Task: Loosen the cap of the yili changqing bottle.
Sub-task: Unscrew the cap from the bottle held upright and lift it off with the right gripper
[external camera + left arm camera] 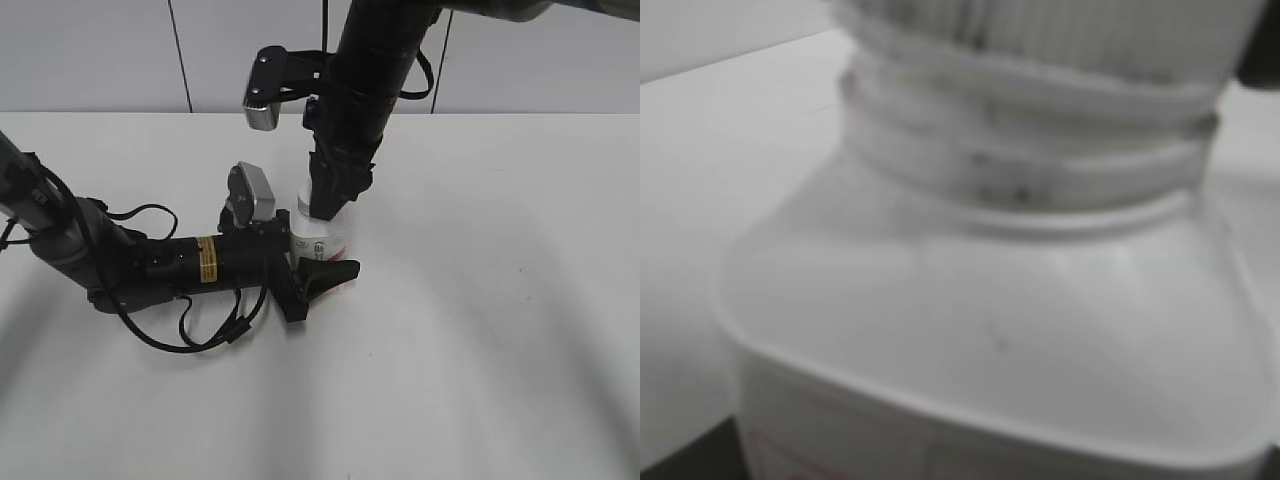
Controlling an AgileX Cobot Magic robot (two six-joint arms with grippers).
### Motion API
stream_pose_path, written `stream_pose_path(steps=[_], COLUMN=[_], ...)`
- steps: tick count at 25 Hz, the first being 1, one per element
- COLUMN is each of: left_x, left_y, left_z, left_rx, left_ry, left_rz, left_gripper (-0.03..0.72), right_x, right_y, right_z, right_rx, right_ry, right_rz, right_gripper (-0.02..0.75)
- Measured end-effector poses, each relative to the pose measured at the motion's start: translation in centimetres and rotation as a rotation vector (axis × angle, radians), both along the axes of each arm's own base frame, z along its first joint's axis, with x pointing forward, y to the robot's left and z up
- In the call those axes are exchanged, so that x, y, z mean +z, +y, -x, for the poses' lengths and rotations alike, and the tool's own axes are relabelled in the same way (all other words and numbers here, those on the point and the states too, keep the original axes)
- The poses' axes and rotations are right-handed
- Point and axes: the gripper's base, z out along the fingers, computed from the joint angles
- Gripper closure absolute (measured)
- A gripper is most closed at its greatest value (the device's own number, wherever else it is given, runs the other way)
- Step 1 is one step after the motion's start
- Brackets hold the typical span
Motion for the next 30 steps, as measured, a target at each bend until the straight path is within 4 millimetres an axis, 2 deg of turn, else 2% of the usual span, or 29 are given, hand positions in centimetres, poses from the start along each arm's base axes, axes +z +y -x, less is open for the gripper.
stream_pose_path(steps=[9,20,30], left_x=[0.0,0.0,0.0], left_y=[0.0,0.0,0.0], left_z=[0.0,-0.01,-0.01], left_rx=[0.0,0.001,0.002], left_ry=[0.0,-0.001,0.0], left_rz=[0.0,0.0,0.001], left_gripper=[0.241,0.241,0.241], right_x=[0.0,0.05,0.02], right_y=[-0.01,0.2,0.12], right_z=[0.02,0.27,0.24], right_rx=[0.001,-0.021,-0.029], right_ry=[0.002,0.035,0.034], right_rz=[0.001,-0.019,-0.01], right_gripper=[0.337,0.183,0.173])
